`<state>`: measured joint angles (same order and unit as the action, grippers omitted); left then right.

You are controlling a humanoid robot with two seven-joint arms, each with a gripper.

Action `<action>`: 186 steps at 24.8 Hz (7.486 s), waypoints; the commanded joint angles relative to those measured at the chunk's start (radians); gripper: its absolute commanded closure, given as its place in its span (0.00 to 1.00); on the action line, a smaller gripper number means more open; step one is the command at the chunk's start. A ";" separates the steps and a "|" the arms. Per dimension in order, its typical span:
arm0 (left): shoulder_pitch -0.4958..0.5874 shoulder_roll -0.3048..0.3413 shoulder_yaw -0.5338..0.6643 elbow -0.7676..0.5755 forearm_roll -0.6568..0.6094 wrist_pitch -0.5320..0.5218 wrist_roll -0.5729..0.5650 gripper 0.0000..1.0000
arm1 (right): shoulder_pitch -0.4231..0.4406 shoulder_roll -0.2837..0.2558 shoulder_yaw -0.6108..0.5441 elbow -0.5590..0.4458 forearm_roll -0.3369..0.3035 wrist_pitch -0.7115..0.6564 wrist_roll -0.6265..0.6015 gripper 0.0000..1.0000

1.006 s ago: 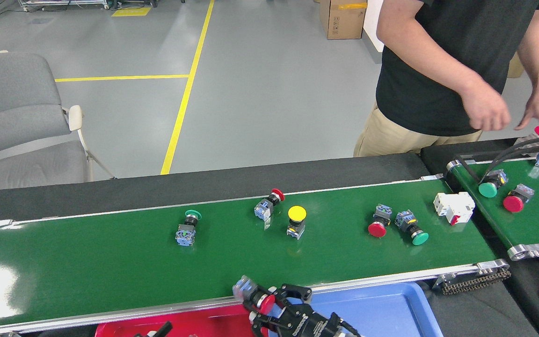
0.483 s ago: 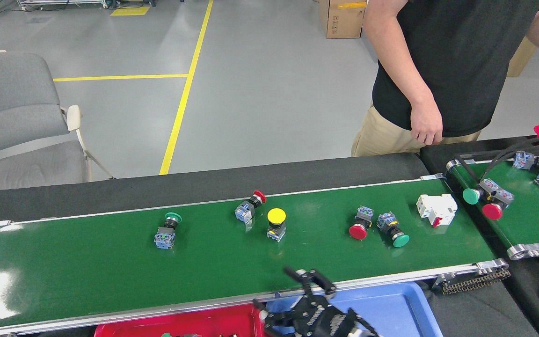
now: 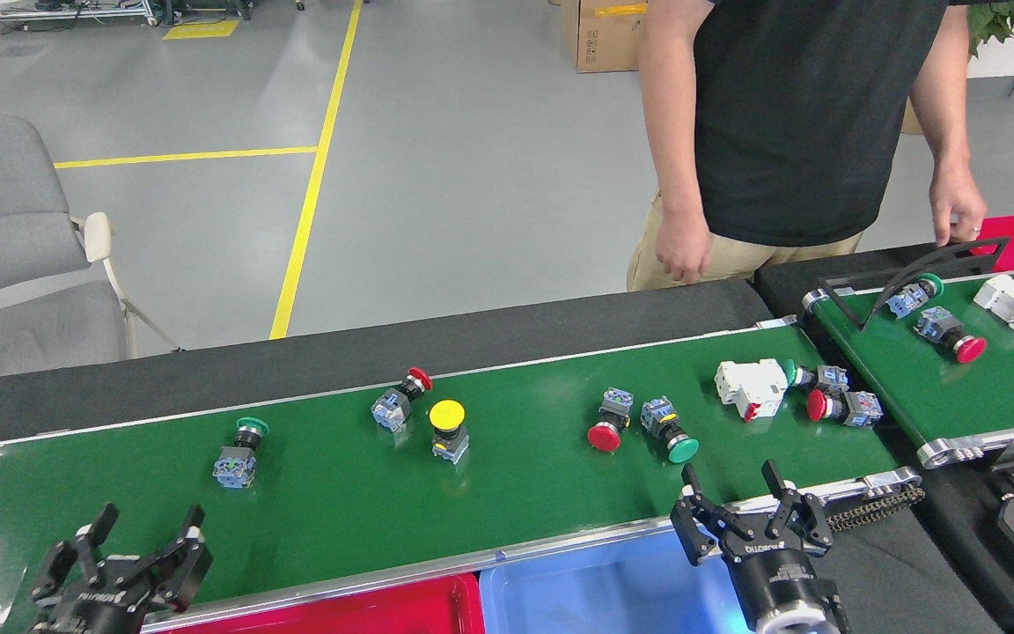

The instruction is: Pick switch part from conveyor to tray

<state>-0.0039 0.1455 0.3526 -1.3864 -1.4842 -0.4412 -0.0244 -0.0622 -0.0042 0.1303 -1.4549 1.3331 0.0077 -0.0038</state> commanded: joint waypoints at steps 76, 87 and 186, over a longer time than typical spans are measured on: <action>-0.042 0.042 -0.053 0.013 0.052 -0.030 -0.045 0.00 | -0.192 0.043 0.195 0.226 0.024 0.121 0.010 0.02; -0.174 0.054 -0.052 0.211 -0.030 0.006 -0.032 0.46 | -0.249 0.053 0.247 0.284 0.024 0.115 0.025 0.89; 0.486 0.095 -0.150 -0.398 0.242 -0.344 0.109 0.55 | 0.262 0.087 -0.265 -0.231 -0.040 -0.330 0.028 0.02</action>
<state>0.4701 0.2524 0.2180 -1.7552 -1.2453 -0.7771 0.0869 0.1949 0.0884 -0.1226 -1.6735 1.2959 -0.3207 0.0326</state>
